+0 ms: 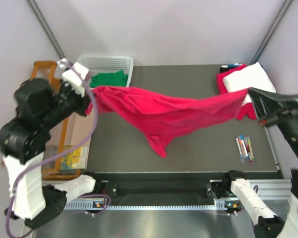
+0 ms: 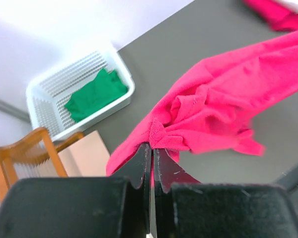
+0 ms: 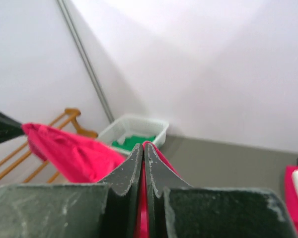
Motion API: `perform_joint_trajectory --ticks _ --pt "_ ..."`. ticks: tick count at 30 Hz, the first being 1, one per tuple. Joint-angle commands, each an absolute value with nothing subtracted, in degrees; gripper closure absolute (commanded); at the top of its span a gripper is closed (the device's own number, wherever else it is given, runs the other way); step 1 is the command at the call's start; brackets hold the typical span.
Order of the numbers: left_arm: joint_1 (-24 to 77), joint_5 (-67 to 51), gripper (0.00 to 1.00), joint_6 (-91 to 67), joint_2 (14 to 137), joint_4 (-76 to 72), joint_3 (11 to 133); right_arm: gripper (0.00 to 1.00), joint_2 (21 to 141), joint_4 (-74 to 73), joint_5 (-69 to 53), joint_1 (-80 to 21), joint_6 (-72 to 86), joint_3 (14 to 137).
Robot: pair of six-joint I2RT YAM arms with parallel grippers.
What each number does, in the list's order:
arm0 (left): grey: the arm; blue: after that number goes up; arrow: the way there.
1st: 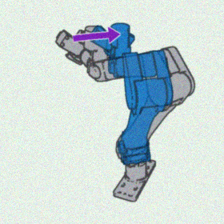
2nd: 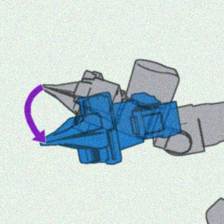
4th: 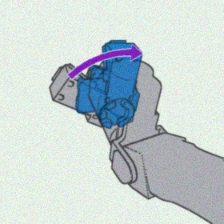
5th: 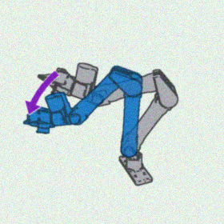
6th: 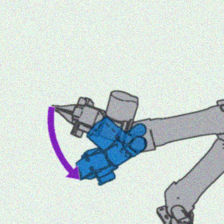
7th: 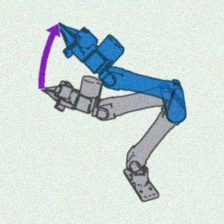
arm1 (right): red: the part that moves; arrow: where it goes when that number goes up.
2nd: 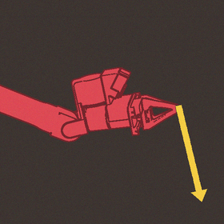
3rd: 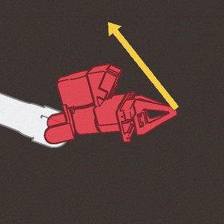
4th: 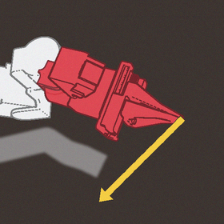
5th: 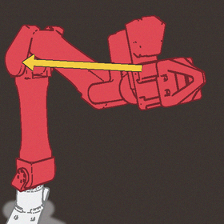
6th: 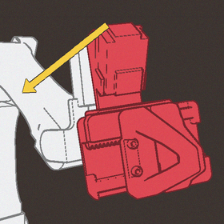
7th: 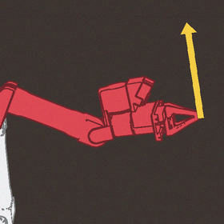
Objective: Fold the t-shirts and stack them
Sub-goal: Flatten the tshirt out
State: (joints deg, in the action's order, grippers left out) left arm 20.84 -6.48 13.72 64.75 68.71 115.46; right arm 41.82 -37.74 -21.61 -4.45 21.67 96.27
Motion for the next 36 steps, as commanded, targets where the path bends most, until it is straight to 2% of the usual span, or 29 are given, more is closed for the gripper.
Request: perform_joint_trajectory --ticks 1,5,9,16,21,25,31,36 --pt "20.9 -15.0 1.0 15.6 63.5 74.9 114.6 1.0 40.3 -40.2 -15.0 -6.1 18.8 100.9" --pt "20.9 -19.2 1.0 16.3 61.5 76.6 111.0 1.0 42.1 -42.3 -10.0 -6.9 18.1 106.5" --pt "20.9 -18.8 1.0 16.6 60.1 74.9 104.7 1.0 47.3 -42.2 -6.9 -7.5 18.9 104.6" --pt "20.9 -13.9 1.0 18.1 58.4 64.3 84.9 1.0 59.4 -31.8 -8.4 -6.4 22.1 87.0" --pt "20.9 -13.4 1.0 19.1 62.1 53.9 68.2 1.0 71.3 -22.2 -12.3 -2.9 24.3 82.2" --pt "20.9 -11.8 1.0 20.7 71.9 48.1 58.8 1.0 82.0 -20.5 -13.7 -2.9 24.3 86.1" --pt "20.7 -6.1 1.0 20.5 86.9 44.2 57.0 1.0 96.0 -20.7 -18.9 -3.0 24.3 94.7" --pt "19.5 -1.9 1.0 15.8 90.0 41.8 59.4 1.0 105.3 -23.4 -20.7 -3.2 24.3 102.3"
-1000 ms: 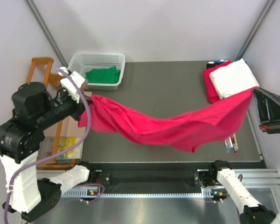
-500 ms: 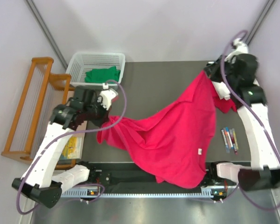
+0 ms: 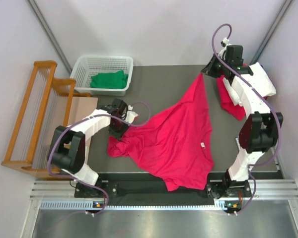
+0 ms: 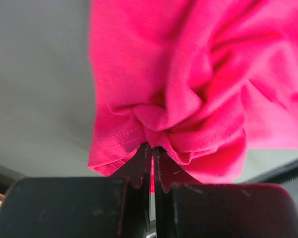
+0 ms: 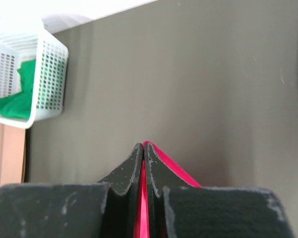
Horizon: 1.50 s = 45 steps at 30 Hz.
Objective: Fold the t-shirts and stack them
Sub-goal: Flatten the tshirt out
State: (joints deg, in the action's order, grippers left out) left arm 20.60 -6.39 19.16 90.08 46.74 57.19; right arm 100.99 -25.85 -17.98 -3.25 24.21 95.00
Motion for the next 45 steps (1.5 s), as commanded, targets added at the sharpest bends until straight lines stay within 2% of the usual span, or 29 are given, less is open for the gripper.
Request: perform_joint_trajectory --ticks 1,4,10,17,20,29,30,31,32,33,36,38,39,41,42,44,45 --pt "19.2 -0.5 1.0 14.7 91.0 41.7 61.1 1.0 106.4 -24.1 -20.7 -3.3 24.2 104.2" --pt "17.7 6.0 1.0 10.0 92.9 41.5 64.4 1.0 110.2 -25.0 -20.3 -3.3 23.6 106.5" --pt "16.2 11.1 1.0 5.3 93.6 39.7 66.1 1.0 114.7 -25.5 -17.5 -3.3 22.0 108.6" --pt "16.1 0.9 1.0 6.9 94.3 47.1 70.4 1.0 117.9 -27.0 -15.1 -3.2 21.2 110.8" --pt "16.1 0.3 1.0 8.6 92.6 49.0 71.3 1.0 120.0 -27.4 -14.7 -2.9 21.1 113.8" --pt "16.1 -1.4 1.0 8.4 87.8 53.3 72.2 1.0 132.2 -33.7 -17.6 -2.9 22.4 130.2" --pt "16.1 -1.9 1.0 8.4 87.8 53.4 72.3 0.88 133.3 -34.9 -18.1 -2.9 22.4 132.3" --pt "16.2 -3.1 1.0 8.4 87.7 53.7 72.4 0.82 134.7 -35.9 -18.5 -2.9 22.3 133.2" --pt "16.2 -3.8 1.0 8.4 87.8 54.1 72.9 0.82 135.3 -38.2 -18.5 -2.8 22.2 134.2" --pt "16.2 -4.3 1.0 8.3 88.1 54.4 73.3 0.75 136.0 -39.3 -18.5 -2.8 22.1 134.2" --pt "16.3 -5.9 1.0 8.1 88.9 55.1 74.7 0.29 134.7 -43.6 -17.8 -2.9 20.7 132.5" --pt "16.3 -6.5 1.0 8.2 89.5 55.4 75.8 0.13 131.2 -42.8 -16.5 -3.6 19.4 125.1" --pt "16.3 -6.8 0.99 8.3 89.7 55.6 75.8 0.01 125.4 -41.1 -13.8 -4.0 18.7 121.2" --pt "16.3 -6.9 0.95 8.7 90.3 55.6 76.2 0.0 118.8 -36.5 -12.4 -5.1 18.8 110.1" --pt "16.3 -6.9 0.87 8.9 90.5 55.5 76.3 0.0 112.1 -34.9 -12.3 -5.5 19.9 106.9" --pt "16.3 -6.9 0.77 9.2 91.1 55.3 76.4 0.0 105.3 -31.9 -11.9 -7.5 21.3 98.1" --pt "16.3 -6.9 0.59 9.4 91.3 55.4 76.6 0.0 99.7 -32.0 -10.6 -8.6 21.8 96.0"
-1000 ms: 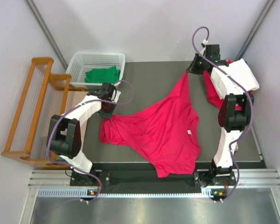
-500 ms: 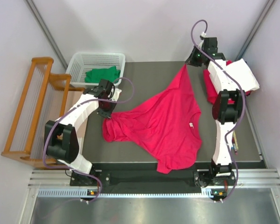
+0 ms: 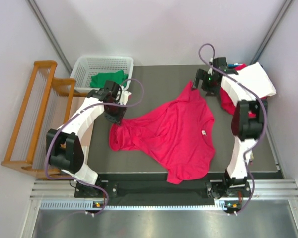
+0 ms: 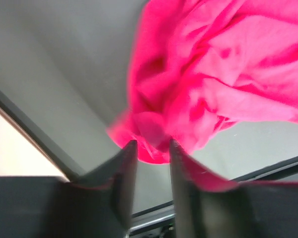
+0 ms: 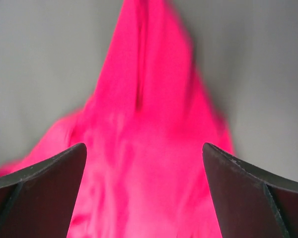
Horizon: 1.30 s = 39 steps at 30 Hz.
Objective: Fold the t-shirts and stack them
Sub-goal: Flatten the tshirt out
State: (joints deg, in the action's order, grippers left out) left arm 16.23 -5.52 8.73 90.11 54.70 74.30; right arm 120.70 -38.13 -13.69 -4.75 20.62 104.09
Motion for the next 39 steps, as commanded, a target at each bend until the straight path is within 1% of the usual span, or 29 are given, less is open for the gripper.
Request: perform_joint_trajectory --ticks 1,2,3,4,5,6,7,8,11,14,16,20,26,31,32,34,35,37,39 --pt "16.3 -7.1 0.52 9.6 91.5 55.6 76.6 0.0 97.0 -31.6 -10.5 -10.4 22.1 93.5" --pt "16.3 -7.3 0.46 9.8 91.6 55.6 76.6 0.0 94.2 -30.9 -10.5 -11.4 22.5 88.3" --pt "16.3 -7.7 0.41 9.8 91.5 55.7 76.6 0.0 89.0 -29.6 -10.2 -12.5 22.8 85.5" --pt "16.3 -8.1 0.32 10.5 91.3 56.1 76.6 0.0 86.6 -29.3 -10.5 -14.4 23.1 82.7" --pt "16.3 -8.6 0.28 11.0 91.1 56.7 76.7 0.0 84.2 -29.3 -10.2 -15.4 23.3 77.6" --pt "16.3 -9.9 0.25 11.5 91.1 57.3 76.9 0.0 80.0 -29.3 -9.4 -16.3 23.6 75.0" --pt "16.3 -10.3 0.2 12.2 91.1 57.8 77.0 0.0 78.2 -28.7 -9.3 -17.7 23.7 72.3" --pt "16.3 -10.4 0.18 12.4 91.0 58.2 77.2 0.0 76.7 -28.7 -8.9 -18.3 23.8 67.8" --pt "16.3 -9.7 0.16 12.0 91.3 56.2 76.7 0.0 73.9 -27.2 -6.7 -18.5 24.3 60.7" --pt "16.4 -8.9 0.16 10.8 93.9 54.2 77.5 0.0 75.0 -24.6 -6.1 -18.5 25.0 58.1" --pt "16.7 -8.8 0.16 10.2 96.9 52.7 78.6 0.0 77.2 -24.1 -6.2 -18.6 25.1 59.1" --pt "17.4 -7.0 0.16 9.8 102.6 49.1 84.0 0.0 81.9 -24.4 -6.2 -18.5 24.4 66.3" --pt "18.5 -7.1 0.21 9.1 112.1 50.6 94.7 0.0 85.3 -25.2 -7.0 -18.7 24.5 71.7" --pt "19.0 -7.2 0.28 9.4 113.1 49.9 93.2 0.0 84.5 -25.0 -6.2 -18.5 24.4 71.1" --pt "19.0 -7.6 0.36 9.4 112.9 50.2 92.6 0.0 84.5 -25.0 -6.2 -18.6 24.3 71.2" --pt "19.2 -8.3 0.43 9.6 111.6 50.4 90.6 0.0 84.8 -25.1 -6.1 -18.5 24.4 71.3" --pt "19.3 -8.3 0.52 9.7 111.1 50.3 89.8 0.0 85.0 -25.0 -6.1 -18.5 24.4 71.4" --pt "19.4 -8.3 0.6 10.0 109.5 50.3 87.4 0.0 85.2 -25.0 -6.2 -18.5 24.4 71.5" --pt "19.4 -7.7 0.62 10.2 108.5 49.9 85.9 0.0 85.2 -24.7 -6.3 -18.5 24.5 71.6"
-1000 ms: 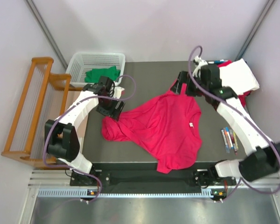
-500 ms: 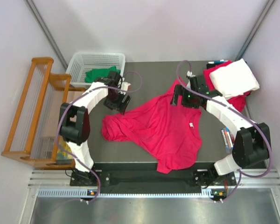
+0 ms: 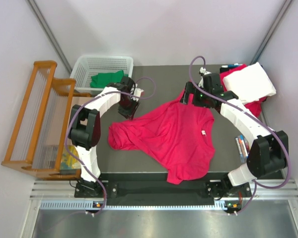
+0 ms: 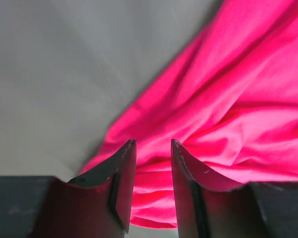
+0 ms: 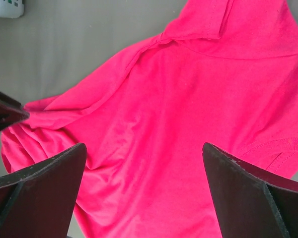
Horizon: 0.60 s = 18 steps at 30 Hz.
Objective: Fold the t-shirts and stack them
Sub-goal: Flatten the tshirt out
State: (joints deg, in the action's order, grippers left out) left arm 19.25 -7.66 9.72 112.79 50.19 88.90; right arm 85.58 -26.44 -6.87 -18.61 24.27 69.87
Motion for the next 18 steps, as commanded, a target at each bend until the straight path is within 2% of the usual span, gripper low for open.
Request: perform_joint_trajectory --ticks 1,13,18 --pt "19.4 -7.5 0.61 10.4 107.9 49.9 84.7 0.0 85.2 -24.8 -6.3 -18.5 24.5 71.8" --pt "19.4 -5.7 0.43 10.3 109.7 48.4 85.8 0.0 83.1 -24.3 -7.1 -18.1 24.3 70.0" --pt "19.4 -5.7 0.42 10.1 110.8 48.3 86.0 0.0 82.4 -24.3 -7.4 -17.5 24.2 69.5"
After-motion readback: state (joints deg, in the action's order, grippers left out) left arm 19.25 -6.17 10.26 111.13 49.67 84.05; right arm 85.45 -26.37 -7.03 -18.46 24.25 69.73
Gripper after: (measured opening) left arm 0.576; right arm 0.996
